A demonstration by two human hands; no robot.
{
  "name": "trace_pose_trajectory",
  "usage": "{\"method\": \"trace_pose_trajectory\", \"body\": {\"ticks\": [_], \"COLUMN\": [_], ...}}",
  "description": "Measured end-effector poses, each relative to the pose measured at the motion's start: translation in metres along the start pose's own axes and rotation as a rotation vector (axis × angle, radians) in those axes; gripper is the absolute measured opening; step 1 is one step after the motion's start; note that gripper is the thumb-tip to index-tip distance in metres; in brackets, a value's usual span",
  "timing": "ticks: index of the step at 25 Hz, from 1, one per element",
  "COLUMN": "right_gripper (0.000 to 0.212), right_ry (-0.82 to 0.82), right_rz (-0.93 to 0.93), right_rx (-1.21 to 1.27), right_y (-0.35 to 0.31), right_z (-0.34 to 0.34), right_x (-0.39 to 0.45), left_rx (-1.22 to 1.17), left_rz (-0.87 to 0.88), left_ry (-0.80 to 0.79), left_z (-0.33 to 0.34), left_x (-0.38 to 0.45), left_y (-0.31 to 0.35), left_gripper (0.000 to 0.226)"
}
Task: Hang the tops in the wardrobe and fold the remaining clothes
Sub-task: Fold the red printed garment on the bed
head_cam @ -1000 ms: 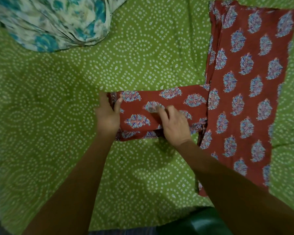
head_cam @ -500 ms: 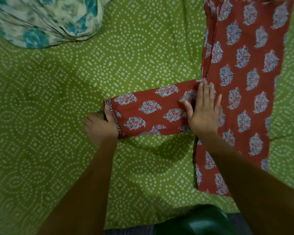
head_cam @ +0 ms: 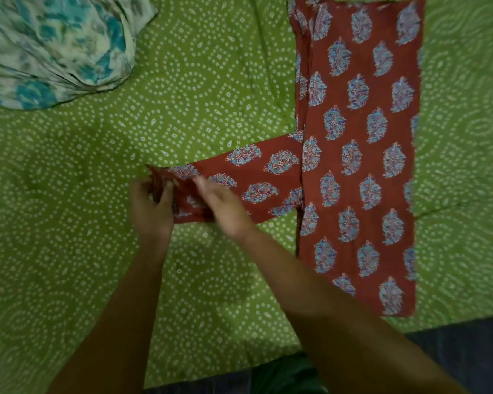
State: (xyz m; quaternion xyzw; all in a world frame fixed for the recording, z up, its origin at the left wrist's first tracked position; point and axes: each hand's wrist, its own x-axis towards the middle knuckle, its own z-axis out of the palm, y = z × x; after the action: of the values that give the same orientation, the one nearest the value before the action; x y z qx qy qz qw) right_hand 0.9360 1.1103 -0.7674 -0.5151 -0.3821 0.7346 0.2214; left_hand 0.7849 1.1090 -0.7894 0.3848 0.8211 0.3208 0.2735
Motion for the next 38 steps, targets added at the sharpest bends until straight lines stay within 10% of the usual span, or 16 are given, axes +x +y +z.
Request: {"method": "trace_pose_trajectory", "body": {"ticks": [3,7,12,19,25,28,31,35,38], "right_gripper": [0.078,0.062,0.033,0.017,0.025,0.028,0.007,0.062,0.077], "right_ry": [0.069,0.187,0.557,0.833,0.585,0.609,0.621,0.245,-0.101], "right_rz": [0.064,0.012,0.237,0.486,0.280,0.129,0.122,-0.232,-0.426], "right_rx": [0.498,0.801,0.784,0.239,1.245,1.328,0.577,-1.164,-1.695], "right_y": [-0.030,-0.030,0.056,0.120,0.061,0.037,0.064,0.142,0.162], "right_z": [-0.099,-0.213,-0.266,-0.293,-0.285,-0.295,-0.309,-0.351,-0.363], "right_x": [-0.051,-0.135,-0.184,-0.182,-0.134,-0.122,-0.148,-0.205,-0.210], "left_rx": [0.022,0.010,0.492,1.139,1.058,1.038,0.930,0.898,0.970], "left_rz": [0.277,0.789,0.772,0.669,0.785,0.885,0.921,1.100,1.371], "left_ry": [-0.150,-0.899,-0.552,-0.668,-0.602,-0.620,-0.677,-0.821,-0.834], "left_z": [0.031,0.096,0.175,0.206,0.209,0.196,0.176,0.143,0.135], "left_x": [-0.059,-0.163,-0.181,-0.145,-0.138,-0.129,-0.121,-0.125,-0.131], "left_y": [0.101,0.189,0.145,0.075,0.065,0.060,0.049,0.034,0.021], "left_gripper": [0.021,0.029,0.045,0.085,0.080,0.064,0.057,0.080,0.079]}}
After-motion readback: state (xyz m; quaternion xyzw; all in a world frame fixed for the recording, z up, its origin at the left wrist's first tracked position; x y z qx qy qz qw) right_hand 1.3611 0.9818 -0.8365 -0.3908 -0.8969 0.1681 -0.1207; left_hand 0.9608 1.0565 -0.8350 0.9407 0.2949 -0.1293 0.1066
